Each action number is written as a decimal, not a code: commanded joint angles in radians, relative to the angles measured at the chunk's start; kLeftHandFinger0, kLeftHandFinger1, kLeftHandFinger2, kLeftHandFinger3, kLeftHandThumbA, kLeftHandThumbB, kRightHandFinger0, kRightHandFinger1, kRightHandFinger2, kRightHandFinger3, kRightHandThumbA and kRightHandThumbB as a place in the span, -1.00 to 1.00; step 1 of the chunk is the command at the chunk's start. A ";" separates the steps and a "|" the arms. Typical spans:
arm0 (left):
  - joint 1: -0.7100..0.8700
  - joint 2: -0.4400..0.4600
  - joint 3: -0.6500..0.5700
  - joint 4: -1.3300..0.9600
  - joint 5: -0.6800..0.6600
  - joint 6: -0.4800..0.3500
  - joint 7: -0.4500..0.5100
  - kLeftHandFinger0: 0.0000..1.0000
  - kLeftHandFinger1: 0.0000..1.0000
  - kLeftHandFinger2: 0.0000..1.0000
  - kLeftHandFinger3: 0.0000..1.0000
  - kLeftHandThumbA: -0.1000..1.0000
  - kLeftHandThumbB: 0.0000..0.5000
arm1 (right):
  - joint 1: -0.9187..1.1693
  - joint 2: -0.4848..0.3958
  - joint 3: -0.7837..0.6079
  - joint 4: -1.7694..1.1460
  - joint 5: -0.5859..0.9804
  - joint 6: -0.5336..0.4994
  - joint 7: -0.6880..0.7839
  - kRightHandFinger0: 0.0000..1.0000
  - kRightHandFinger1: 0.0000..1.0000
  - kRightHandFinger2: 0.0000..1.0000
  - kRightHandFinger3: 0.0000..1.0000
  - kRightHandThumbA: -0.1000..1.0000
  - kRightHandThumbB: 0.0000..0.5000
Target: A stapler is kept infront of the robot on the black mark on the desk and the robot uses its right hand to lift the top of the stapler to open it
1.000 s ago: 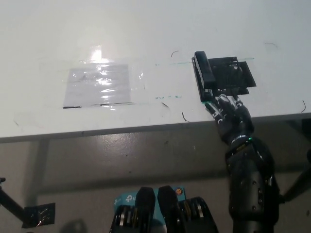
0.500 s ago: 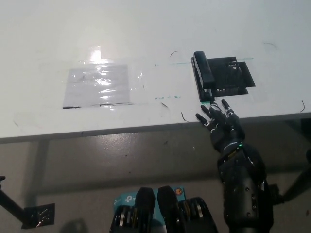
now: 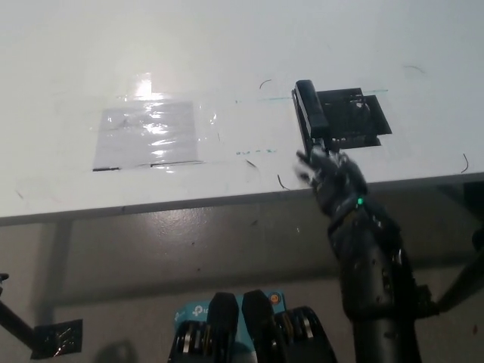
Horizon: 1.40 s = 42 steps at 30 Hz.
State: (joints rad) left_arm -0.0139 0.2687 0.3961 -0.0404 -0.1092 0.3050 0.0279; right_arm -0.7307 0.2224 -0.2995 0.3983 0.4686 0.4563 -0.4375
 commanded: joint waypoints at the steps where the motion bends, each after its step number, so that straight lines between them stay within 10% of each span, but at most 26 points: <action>1: 0.005 0.016 0.009 -0.032 -0.010 -0.005 0.008 -0.61 -0.58 -0.10 0.40 0.03 -1.00 | -0.115 -0.012 0.008 -0.004 -0.016 -0.010 0.013 -0.02 0.20 0.48 0.88 -0.31 -1.00; 19: 0.033 0.007 0.014 -0.043 -0.007 0.006 0.016 -0.66 -0.63 -0.20 0.36 0.04 -1.00 | -0.177 -0.022 0.034 -0.072 -0.036 0.013 0.007 -0.08 0.12 0.36 0.70 -0.42 -1.00; 42: 0.049 0.005 0.010 -0.055 -0.010 0.003 0.006 -0.59 -0.61 -0.17 0.40 0.06 -1.00 | -0.812 -0.177 -0.008 0.824 -0.081 -0.403 0.051 -0.28 -0.20 0.06 0.41 -0.49 -1.00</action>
State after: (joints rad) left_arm 0.0220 0.2555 0.3967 -0.0432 -0.1103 0.3063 0.0286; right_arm -1.2365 0.0458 -0.3075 1.0617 0.4059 0.3245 -0.4562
